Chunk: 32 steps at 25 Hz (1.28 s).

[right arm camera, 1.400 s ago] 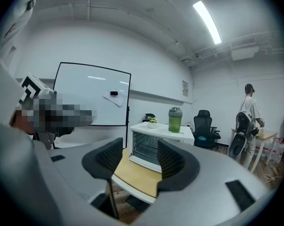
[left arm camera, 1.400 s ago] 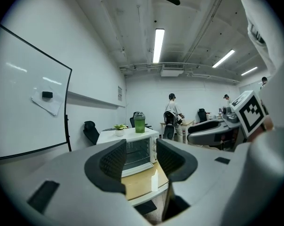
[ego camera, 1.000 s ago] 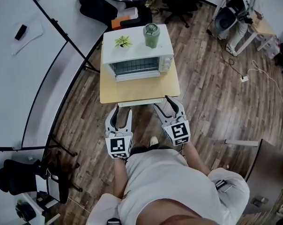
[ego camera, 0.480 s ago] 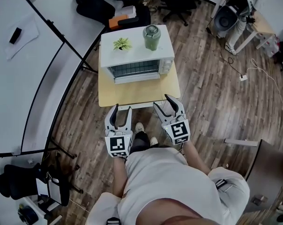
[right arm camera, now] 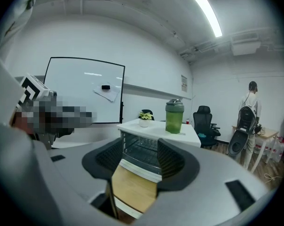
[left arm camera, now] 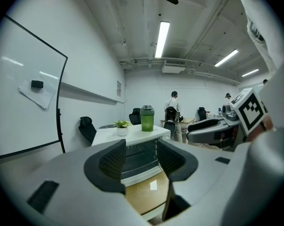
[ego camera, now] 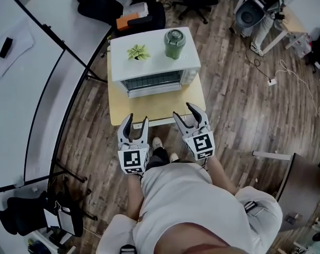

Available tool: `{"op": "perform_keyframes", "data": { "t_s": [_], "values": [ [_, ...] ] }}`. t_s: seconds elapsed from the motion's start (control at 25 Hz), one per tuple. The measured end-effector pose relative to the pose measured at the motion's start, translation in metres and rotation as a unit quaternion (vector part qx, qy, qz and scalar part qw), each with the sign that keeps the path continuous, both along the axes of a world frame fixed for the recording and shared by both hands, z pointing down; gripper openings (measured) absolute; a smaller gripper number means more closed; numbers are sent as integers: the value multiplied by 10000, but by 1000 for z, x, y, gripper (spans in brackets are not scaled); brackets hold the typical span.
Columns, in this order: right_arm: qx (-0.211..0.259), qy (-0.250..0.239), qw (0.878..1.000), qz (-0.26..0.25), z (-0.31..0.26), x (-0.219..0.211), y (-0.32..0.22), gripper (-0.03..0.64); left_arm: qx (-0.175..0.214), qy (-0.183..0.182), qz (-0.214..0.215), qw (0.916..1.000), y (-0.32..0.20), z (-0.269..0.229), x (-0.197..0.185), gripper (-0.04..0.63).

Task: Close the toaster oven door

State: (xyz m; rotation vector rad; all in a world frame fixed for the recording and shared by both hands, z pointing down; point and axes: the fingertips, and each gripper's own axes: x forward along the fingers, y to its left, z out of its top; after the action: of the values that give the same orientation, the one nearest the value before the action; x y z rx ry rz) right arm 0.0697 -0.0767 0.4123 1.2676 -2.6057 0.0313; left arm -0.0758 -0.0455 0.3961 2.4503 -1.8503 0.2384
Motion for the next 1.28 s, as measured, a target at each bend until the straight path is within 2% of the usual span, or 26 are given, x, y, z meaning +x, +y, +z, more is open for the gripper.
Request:
{"op": "perform_keyframes", "data": {
  "t_s": [0.4, 0.72, 0.96, 1.28],
  "values": [
    [-319, 261, 9986, 322, 32, -20, -34, 232, -449, 85, 362, 9983, -41, 44, -23, 206],
    [-776, 579, 9936, 587, 79, -24, -48, 233, -926, 210, 602, 9937, -63, 94, -38, 212],
    [-1214, 736, 9866, 803, 116, -13, -47, 233, -1285, 335, 707, 9886, -66, 127, -42, 216],
    [-1733, 966, 9758, 915, 168, 9, -41, 238, -1766, 335, 596, 9819, -64, 176, -42, 216]
  ]
}}
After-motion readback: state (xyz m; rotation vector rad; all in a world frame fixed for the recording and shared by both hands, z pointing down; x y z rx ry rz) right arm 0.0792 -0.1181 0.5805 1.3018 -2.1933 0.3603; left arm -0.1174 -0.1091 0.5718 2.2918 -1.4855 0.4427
